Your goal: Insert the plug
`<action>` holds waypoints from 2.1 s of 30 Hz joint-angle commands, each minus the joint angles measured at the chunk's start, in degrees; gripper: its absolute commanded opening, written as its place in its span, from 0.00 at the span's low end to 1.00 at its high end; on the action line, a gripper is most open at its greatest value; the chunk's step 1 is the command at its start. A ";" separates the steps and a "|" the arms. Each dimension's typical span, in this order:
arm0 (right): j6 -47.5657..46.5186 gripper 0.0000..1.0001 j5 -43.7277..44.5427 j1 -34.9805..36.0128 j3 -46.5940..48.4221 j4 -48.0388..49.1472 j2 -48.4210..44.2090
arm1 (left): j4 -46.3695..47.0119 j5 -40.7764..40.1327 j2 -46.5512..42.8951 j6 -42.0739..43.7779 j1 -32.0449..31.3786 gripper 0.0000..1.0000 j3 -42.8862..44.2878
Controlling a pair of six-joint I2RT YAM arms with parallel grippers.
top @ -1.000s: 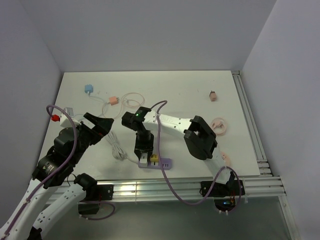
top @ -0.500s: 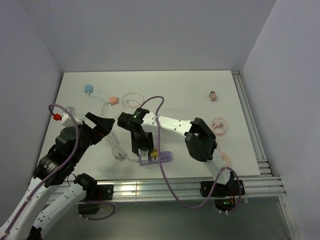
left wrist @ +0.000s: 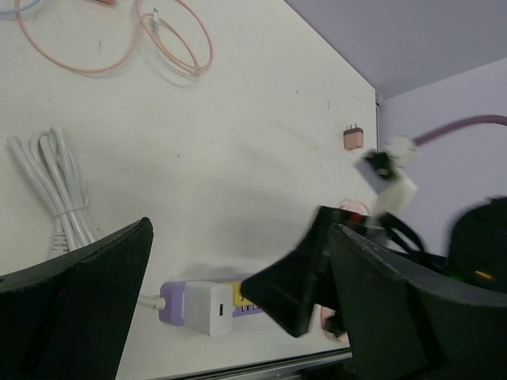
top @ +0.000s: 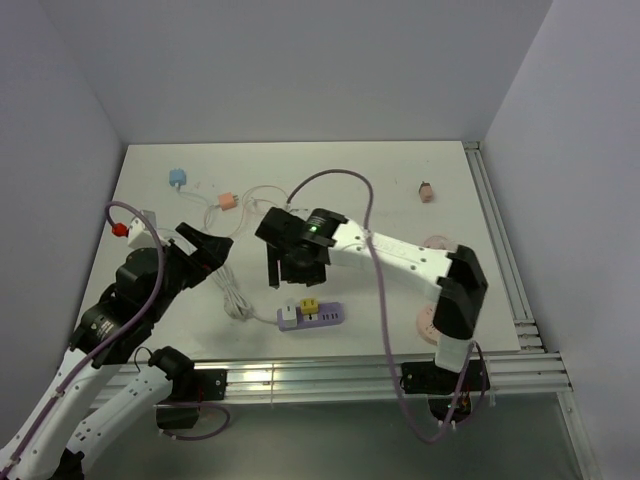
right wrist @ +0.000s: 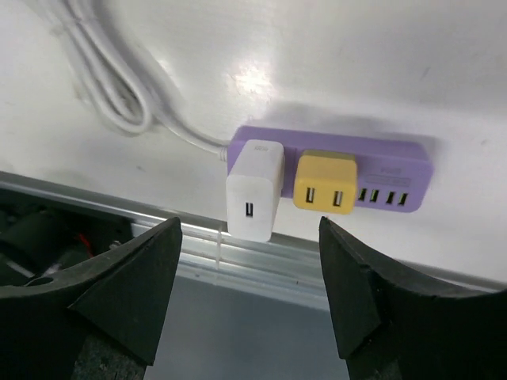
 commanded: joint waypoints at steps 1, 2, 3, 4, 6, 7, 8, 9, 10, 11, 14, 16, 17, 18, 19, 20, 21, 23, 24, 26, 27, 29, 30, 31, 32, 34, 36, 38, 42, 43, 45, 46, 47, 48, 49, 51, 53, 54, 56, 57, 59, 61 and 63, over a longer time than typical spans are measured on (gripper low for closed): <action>-1.02 0.77 7.29 -0.57 -6.46 3.54 -10.96 | 0.86 0.43 0.11 2.28 0.13 0.98 2.66; -1.29 0.77 6.77 -0.83 -8.94 6.33 -12.72 | 0.95 0.69 0.11 2.89 0.13 0.98 2.75; -1.47 0.76 5.29 -1.61 -11.31 7.58 -16.05 | 1.21 0.95 0.20 3.25 0.13 0.98 2.84; -1.47 0.76 4.92 -1.97 -13.77 8.72 -17.82 | 1.30 1.30 0.20 3.51 0.04 0.98 3.01; -0.77 0.73 4.31 -2.67 -22.21 12.85 -23.08 | 0.78 1.31 0.46 3.95 0.13 0.98 3.54; -0.77 0.72 3.52 -2.76 -25.37 14.95 -25.03 | 0.86 1.66 0.81 4.13 0.13 0.98 3.80; -0.50 0.71 3.08 -3.03 -31.32 18.28 -26.79 | 0.86 1.83 0.90 4.39 0.13 0.97 3.98; -0.15 0.70 2.73 -3.46 -34.07 19.97 -30.28 | 1.04 2.27 1.08 4.48 0.13 0.97 4.59; -0.15 0.69 0.98 -4.77 -39.15 21.72 -31.88 | 1.12 3.06 1.51 4.57 0.13 0.97 4.95; -0.41 0.68 -0.60 -5.74 -41.46 25.31 -33.38 | 1.13 3.50 1.60 4.57 0.04 0.97 5.30; -1.46 0.66 -7.28 -10.58 -48.50 32.51 -37.17 | 2.35 6.30 2.48 4.74 0.04 0.97 6.35; -2.43 0.66 -8.35 -12.08 -50.96 35.35 -38.05 | 3.32 7.80 2.92 4.66 0.13 0.97 6.79; -2.61 0.66 -8.18 -12.60 -51.41 37.10 -37.97 | 4.02 9.38 3.10 4.31 0.04 0.97 6.88; -2.87 0.66 -8.26 -12.70 -51.76 37.90 -37.18 | 4.29 10.00 3.27 4.22 0.13 0.96 6.88; -2.87 0.66 -8.52 -12.87 -52.03 38.43 -36.48 | 4.55 10.88 3.71 4.04 0.13 0.96 6.97; -2.79 0.66 -8.61 -13.22 -52.47 38.70 -35.60 | 4.64 11.41 3.98 3.78 0.04 0.96 6.97; -2.96 0.65 -9.75 -13.48 -52.82 40.18 -33.42 | 4.82 12.37 4.15 3.69 0.13 0.95 7.15; -3.31 0.63 -10.72 -13.66 -53.79 41.86 -31.12 | 4.73 12.91 4.51 3.43 0.13 0.95 7.15; -3.40 0.55 -11.42 -13.75 -54.14 43.87 -29.28 | 4.56 12.91 4.59 3.43 0.13 0.95 7.15; -2.79 0.49 -11.78 -13.75 -55.54 46.07 -27.95 | 4.29 13.00 4.33 3.34 0.13 0.95 7.15; -2.53 0.48 -11.52 -13.66 -55.89 46.61 -27.42 | 4.12 13.00 4.24 3.25 0.13 0.95 7.15; -2.26 0.47 -11.60 -13.75 -57.04 47.75 -27.42 | 4.11 13.00 3.72 3.16 0.13 0.95 7.06; -2.26 0.47 -11.60 -13.75 -57.30 48.02 -27.59 | 4.20 13.08 3.63 3.16 0.13 0.95 6.89; -2.43 0.47 -11.60 -13.66 -57.65 48.11 -27.77 | 4.29 13.09 3.45 3.25 0.04 0.95 6.80; -2.44 0.47 -11.25 -13.66 -57.66 47.50 -27.68 | 4.29 12.91 3.45 3.34 0.04 0.95 6.71; -2.52 0.47 -9.94 -13.75 -57.66 46.71 -27.94 | 4.46 13.00 3.54 3.51 0.04 0.95 6.53; -2.61 0.47 -9.41 -13.75 -58.18 46.00 -28.99 | 4.64 13.17 3.72 3.51 0.13 0.94 6.45; -2.44 0.47 -7.22 -13.75 -58.80 44.34 -30.49 | 4.90 13.61 4.07 3.51 0.13 0.94 6.36; -2.43 0.48 -3.96 -13.75 -58.71 40.03 -34.18 | 5.43 14.05 4.24 3.43 0.04 0.94 5.92; -2.61 0.48 -3.96 -13.75 -58.80 39.67 -34.53 | 5.43 14.05 4.24 3.43 0.04 0.94 5.92; -2.87 0.49 -5.35 -13.75 -59.93 40.72 -35.15 | 5.78 14.14 4.24 3.43 0.13 0.94 5.92; -2.87 0.49 -5.54 -13.66 -60.20 41.16 -35.15 | 5.96 14.23 4.33 3.34 0.13 0.94 5.74; -2.87 0.48 -5.54 -13.75 -60.29 41.60 -34.54 | 6.13 14.31 4.33 3.34 0.13 0.94 5.83; -2.96 0.48 -5.71 -13.75 -60.38 41.95 -34.10 | 6.14 14.49 4.42 3.34 0.13 0.94 5.92; -3.14 0.48 -5.71 -13.84 -60.38 42.13 -33.58 | 6.14 14.67 4.68 3.43 0.04 0.94 6.00; -3.49 0.48 -7.02 -13.75 -60.29 43.44 -31.73 | 6.14 14.93 4.77 3.43 0.04 0.94 6.44; -3.58 0.47 -7.91 -13.75 -60.29 45.11 -30.24 | 5.87 15.02 4.86 3.51 0.04 0.94 6.71; -3.75 0.47 -8.26 -13.75 -60.29 45.55 -29.80 | 5.78 15.02 4.77 3.43 0.04 0.94 6.79; -4.02 0.45 -9.31 -13.75 -60.29 47.22 -28.05 | 5.61 15.02 4.68 3.43 0.13 0.94 7.06; -4.37 0.45 -9.93 -13.75 -60.29 47.84 -27.42 | 5.52 15.02 4.59 3.43 0.13 0.94 7.15; -4.72 0.40 -12.83 -13.75 -60.03 49.50 -25.50 | 5.52 14.93 4.51 3.51 0.13 0.94 7.32; -4.89 0.33 -14.15 -13.40 -59.77 50.56 -24.44 | 5.52 14.84 4.68 3.43 0.04 0.94 7.50; -5.51 0.30 -15.38 -12.96 -58.54 51.01 -22.59 | 5.43 14.84 4.86 3.43 0.04 0.94 7.59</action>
